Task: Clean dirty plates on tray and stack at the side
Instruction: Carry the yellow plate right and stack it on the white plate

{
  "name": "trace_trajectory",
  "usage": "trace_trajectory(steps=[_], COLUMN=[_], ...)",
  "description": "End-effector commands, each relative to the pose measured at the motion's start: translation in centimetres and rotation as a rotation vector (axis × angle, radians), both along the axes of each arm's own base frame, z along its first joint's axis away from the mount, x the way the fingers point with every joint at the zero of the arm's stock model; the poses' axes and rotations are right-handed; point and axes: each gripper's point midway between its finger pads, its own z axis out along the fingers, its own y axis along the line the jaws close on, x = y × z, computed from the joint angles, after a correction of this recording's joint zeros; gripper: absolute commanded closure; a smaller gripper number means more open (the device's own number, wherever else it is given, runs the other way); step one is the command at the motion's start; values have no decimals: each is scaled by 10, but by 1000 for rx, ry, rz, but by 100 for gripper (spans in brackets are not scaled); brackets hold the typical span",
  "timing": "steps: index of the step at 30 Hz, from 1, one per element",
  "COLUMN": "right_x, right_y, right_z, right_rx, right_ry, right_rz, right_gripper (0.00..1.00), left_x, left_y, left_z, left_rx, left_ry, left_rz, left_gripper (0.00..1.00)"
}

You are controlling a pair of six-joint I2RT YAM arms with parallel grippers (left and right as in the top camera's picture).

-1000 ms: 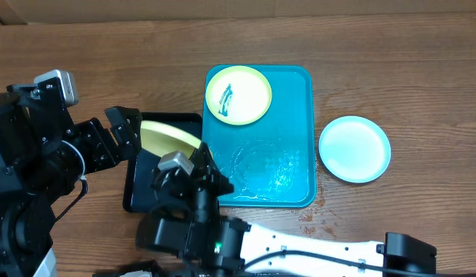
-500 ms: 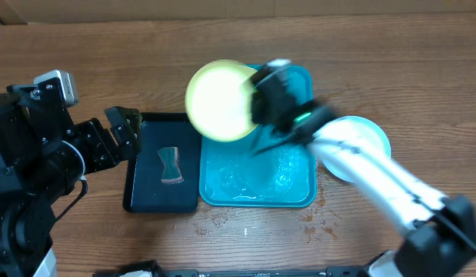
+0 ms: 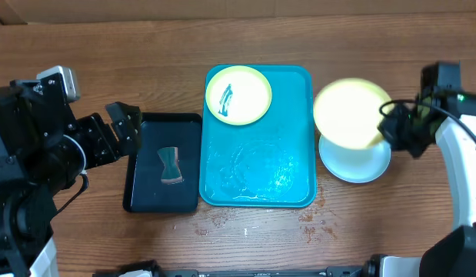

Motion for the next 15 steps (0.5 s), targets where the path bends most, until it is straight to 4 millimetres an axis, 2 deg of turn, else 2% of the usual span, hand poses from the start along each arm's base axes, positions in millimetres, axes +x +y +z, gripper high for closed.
trace_trajectory(steps=[1,4,7,9,12,15], right_x=[-19,-27,-22,-12,11,38], right_y=[-8,-7,-4,0,10,42], right_z=[-35,-51,-42,-23,19,69], right_rx=[-26,-21,-6,8,-13,-28], right_ry=[61,83,65,29,-60,-210], right_rz=[-17,-19,-13,21,124,343], right_gripper=[96,96,69,65,61,58], left_x=[4,6,8,10,12,14], left_y=[2,2,3,3,3,4], left_z=[1,-1,-3,-4,-6,-8], left_rx=[15,14,13,12,11,10], left_ry=[-3,4,12,18,26,34], left_rz=[-3,-3,-3,-3,-3,-3], left_gripper=[0,0,0,0,0,0])
